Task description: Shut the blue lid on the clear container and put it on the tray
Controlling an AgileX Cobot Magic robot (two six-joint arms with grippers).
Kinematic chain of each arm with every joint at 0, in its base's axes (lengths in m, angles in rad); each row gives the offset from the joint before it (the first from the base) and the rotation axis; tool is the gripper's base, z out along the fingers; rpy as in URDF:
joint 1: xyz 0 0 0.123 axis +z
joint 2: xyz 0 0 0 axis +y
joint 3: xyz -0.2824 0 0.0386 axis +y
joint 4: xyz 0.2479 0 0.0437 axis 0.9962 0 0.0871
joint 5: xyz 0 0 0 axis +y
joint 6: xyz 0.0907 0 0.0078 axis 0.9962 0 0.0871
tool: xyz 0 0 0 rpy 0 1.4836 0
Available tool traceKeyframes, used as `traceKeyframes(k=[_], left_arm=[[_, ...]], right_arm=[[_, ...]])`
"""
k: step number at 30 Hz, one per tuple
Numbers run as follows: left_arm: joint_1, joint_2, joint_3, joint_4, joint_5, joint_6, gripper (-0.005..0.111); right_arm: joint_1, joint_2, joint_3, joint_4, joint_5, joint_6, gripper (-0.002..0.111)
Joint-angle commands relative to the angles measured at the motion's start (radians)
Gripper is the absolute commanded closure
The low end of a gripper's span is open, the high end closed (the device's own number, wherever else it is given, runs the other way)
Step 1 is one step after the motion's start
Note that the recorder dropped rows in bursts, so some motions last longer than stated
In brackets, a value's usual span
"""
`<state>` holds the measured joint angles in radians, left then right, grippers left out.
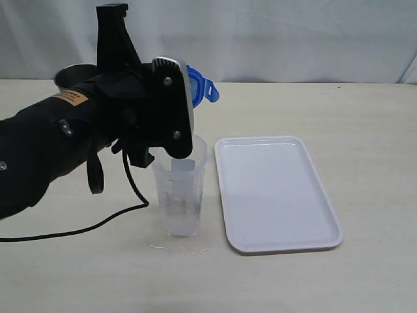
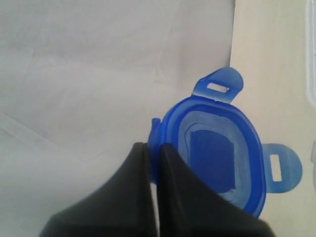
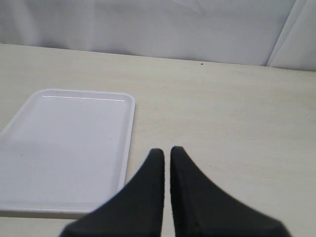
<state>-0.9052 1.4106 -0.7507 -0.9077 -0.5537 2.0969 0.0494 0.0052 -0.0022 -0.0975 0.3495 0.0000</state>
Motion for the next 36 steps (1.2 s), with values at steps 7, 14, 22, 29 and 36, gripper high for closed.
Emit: traceKeyframes(k=[7,14,22,29,36], left_arm=[[-0.003,-0.003,-0.006,-0.072,0.072,-0.032,0.107],[-0.003,-0.003,-0.006,-0.074,0.074,-0.033,0.107],[-0.003,-0.003,-0.006,-0.072,0.126,-0.035,0.107],[-0.003,-0.003,-0.006,-0.072,0.126,-0.031,0.107],[-0.003,-0.003,-0.006,-0.070,0.126,-0.027,0.107]], right_arm=[[-0.003,-0.005,0.002,0.008,-0.003,0.000,0.104],[-0.003,-0.005,0.002,0.008,-0.003,0.000,0.104],[-0.003,-0.005,0.002,0.008,-0.003,0.000,0.104],[-0.003,-0.005,0.002,0.008,-0.003,0.000,0.104],[-0.003,-0.005,0.002,0.008,-0.003,0.000,0.104]])
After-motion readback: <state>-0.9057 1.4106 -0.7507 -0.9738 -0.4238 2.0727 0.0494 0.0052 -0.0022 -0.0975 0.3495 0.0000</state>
